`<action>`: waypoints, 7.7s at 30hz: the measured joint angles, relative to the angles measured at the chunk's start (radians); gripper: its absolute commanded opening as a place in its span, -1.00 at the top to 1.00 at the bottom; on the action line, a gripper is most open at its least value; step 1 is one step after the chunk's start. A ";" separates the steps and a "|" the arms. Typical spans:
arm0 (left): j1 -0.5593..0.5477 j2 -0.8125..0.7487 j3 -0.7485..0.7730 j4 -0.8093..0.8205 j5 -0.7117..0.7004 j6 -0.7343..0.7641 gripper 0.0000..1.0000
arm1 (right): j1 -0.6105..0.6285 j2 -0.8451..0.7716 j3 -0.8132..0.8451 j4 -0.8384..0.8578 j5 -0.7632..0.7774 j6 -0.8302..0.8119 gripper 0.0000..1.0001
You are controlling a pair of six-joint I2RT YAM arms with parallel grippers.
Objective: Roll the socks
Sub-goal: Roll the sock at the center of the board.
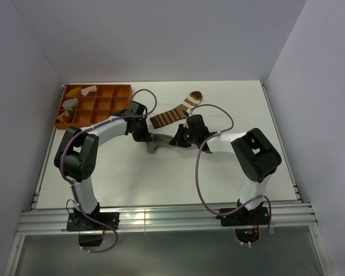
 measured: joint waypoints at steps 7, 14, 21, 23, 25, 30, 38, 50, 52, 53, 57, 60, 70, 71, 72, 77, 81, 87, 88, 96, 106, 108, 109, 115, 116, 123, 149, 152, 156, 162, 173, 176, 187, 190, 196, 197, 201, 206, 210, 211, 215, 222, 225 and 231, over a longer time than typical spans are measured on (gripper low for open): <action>-0.060 0.078 0.152 -0.163 -0.130 0.005 0.99 | 0.079 -0.043 -0.045 0.035 0.084 0.098 1.00; -0.164 0.181 0.321 -0.327 -0.351 0.005 0.99 | 0.131 -0.025 -0.046 0.045 0.130 0.164 1.00; -0.261 0.266 0.424 -0.423 -0.550 0.008 0.99 | 0.133 -0.019 -0.072 0.089 0.128 0.178 0.18; -0.279 0.282 0.439 -0.438 -0.589 0.009 0.99 | 0.133 -0.037 -0.111 0.102 0.127 0.169 0.10; -0.289 0.293 0.449 -0.446 -0.613 0.013 0.99 | 0.133 -0.080 -0.159 0.121 0.130 0.159 0.08; -0.304 0.314 0.471 -0.464 -0.642 0.026 0.99 | 0.133 -0.231 -0.299 0.233 0.153 0.144 0.06; -0.306 0.322 0.481 -0.470 -0.637 0.043 0.78 | 0.145 -0.205 -0.330 0.487 0.078 0.100 0.00; -0.266 0.299 0.463 -0.446 -0.531 0.064 0.53 | 0.254 -0.105 -0.306 0.591 0.158 -0.071 -0.16; -0.257 0.293 0.454 -0.437 -0.510 0.065 0.46 | 0.267 -0.089 -0.286 0.597 0.188 -0.103 -0.16; -0.253 0.289 0.450 -0.432 -0.498 0.066 0.46 | 0.275 -0.080 -0.277 0.597 0.204 -0.121 -0.16; -0.237 0.277 0.435 -0.416 -0.456 0.067 0.46 | 0.307 -0.046 -0.237 0.589 0.267 -0.186 -0.16; -0.227 0.272 0.430 -0.409 -0.431 0.068 0.46 | 0.336 -0.024 -0.205 0.579 0.320 -0.230 -0.16; -0.208 0.261 0.415 -0.391 -0.383 0.067 0.46 | 0.388 0.042 -0.114 0.499 0.487 -0.299 -0.15; -0.206 0.259 0.414 -0.390 -0.377 0.068 0.46 | 0.391 0.047 -0.106 0.493 0.504 -0.300 -0.14; -0.204 0.258 0.412 -0.388 -0.373 0.067 0.46 | 0.394 0.051 -0.100 0.489 0.519 -0.301 -0.14; -0.195 0.247 0.396 -0.371 -0.348 0.068 0.46 | 0.404 0.087 -0.071 0.474 0.562 -0.305 -0.10; -0.184 0.230 0.369 -0.343 -0.320 0.068 0.45 | 0.406 0.116 -0.047 0.460 0.574 -0.314 -0.05; -0.167 0.205 0.329 -0.291 -0.275 0.070 0.36 | 0.406 0.132 -0.023 0.427 0.601 -0.329 0.70; -0.164 0.201 0.322 -0.280 -0.266 0.072 0.31 | 0.406 0.132 -0.021 0.422 0.603 -0.327 0.80; -0.119 0.150 0.216 -0.160 -0.145 0.048 -0.27 | 0.397 0.117 -0.018 0.381 0.553 -0.331 1.00; -0.041 -0.028 -0.064 0.058 0.032 -0.061 -0.39 | 0.327 0.062 -0.016 0.260 0.324 -0.345 1.00; -0.016 -0.076 -0.150 0.120 0.063 -0.094 -0.39 | 0.310 0.061 -0.001 0.231 0.272 -0.345 1.00; -0.005 -0.098 -0.191 0.146 0.077 -0.110 -0.39 | 0.303 0.061 0.007 0.217 0.250 -0.345 1.00; 0.034 -0.229 -0.364 0.311 0.101 -0.169 -0.36 | 0.274 0.061 0.039 0.152 0.156 -0.347 1.00; 0.035 -0.253 -0.388 0.332 0.097 -0.177 -0.34 | 0.271 0.061 0.045 0.141 0.146 -0.351 1.00; 0.090 -0.290 -0.427 0.417 0.095 -0.192 -0.29 | 0.266 0.061 0.081 0.069 0.104 -0.403 1.00; 0.103 0.147 0.064 0.185 0.317 0.169 0.34 | 0.266 0.062 0.174 -0.117 0.041 -0.590 1.00; 0.095 0.164 0.073 0.182 0.326 0.184 0.62 | 0.266 0.062 0.177 -0.129 0.029 -0.601 1.00; 0.086 0.186 0.092 0.184 0.339 0.205 0.75 | 0.259 0.069 0.209 -0.183 -0.021 -0.632 1.00; 0.054 0.200 0.097 0.204 0.385 0.230 0.88 | 0.220 0.096 0.267 -0.269 -0.162 -0.667 1.00; 0.021 0.212 0.087 0.264 0.436 0.250 0.85 | 0.085 0.177 0.303 -0.299 -0.388 -0.569 1.00; 0.018 0.212 0.086 0.271 0.436 0.262 0.81 | 0.063 0.183 0.300 -0.291 -0.405 -0.503 1.00; 0.014 0.203 0.064 0.328 0.413 0.254 0.41 | -0.001 0.234 0.310 -0.283 -0.463 -0.315 1.00; 0.011 0.179 0.039 0.349 0.388 0.246 0.18 | -0.009 0.255 0.335 -0.299 -0.480 -0.290 1.00; 0.010 0.138 0.008 0.380 0.350 0.214 -0.39 | -0.014 0.267 0.360 -0.329 -0.474 -0.272 1.00; 0.009 0.129 0.002 0.384 0.341 0.205 -0.45 | -0.015 0.270 0.366 -0.337 -0.472 -0.272 1.00; 0.009 0.073 -0.024 0.394 0.292 0.158 -0.65 | -0.016 0.277 0.385 -0.353 -0.461 -0.272 1.00; 0.011 -0.067 -0.043 0.400 0.153 0.071 -0.56 | -0.017 0.278 0.391 -0.363 -0.449 -0.272 1.00; 0.013 -0.246 -0.114 0.417 0.014 -0.044 -0.47 | -0.018 0.278 0.398 -0.375 -0.441 -0.272 1.00; 0.013 -0.290 -0.142 0.417 -0.020 -0.078 -0.44 | -0.018 0.278 0.401 -0.380 -0.438 -0.273 1.00; 0.010 -0.433 -0.291 0.420 -0.119 -0.211 -0.39 | -0.018 0.278 0.409 -0.389 -0.425 -0.273 1.00; -0.022 -0.400 -0.519 0.436 -0.143 -0.345 -0.35 | -0.018 0.280 0.422 -0.407 -0.414 -0.275 1.00; -0.043 -0.344 -0.526 0.479 -0.142 -0.370 -0.34 | -0.017 0.280 0.427 -0.411 -0.406 -0.277 1.00; -0.053 -0.291 -0.528 0.604 -0.138 -0.398 -0.34 | -0.014 0.281 0.436 -0.426 -0.395 -0.281 1.00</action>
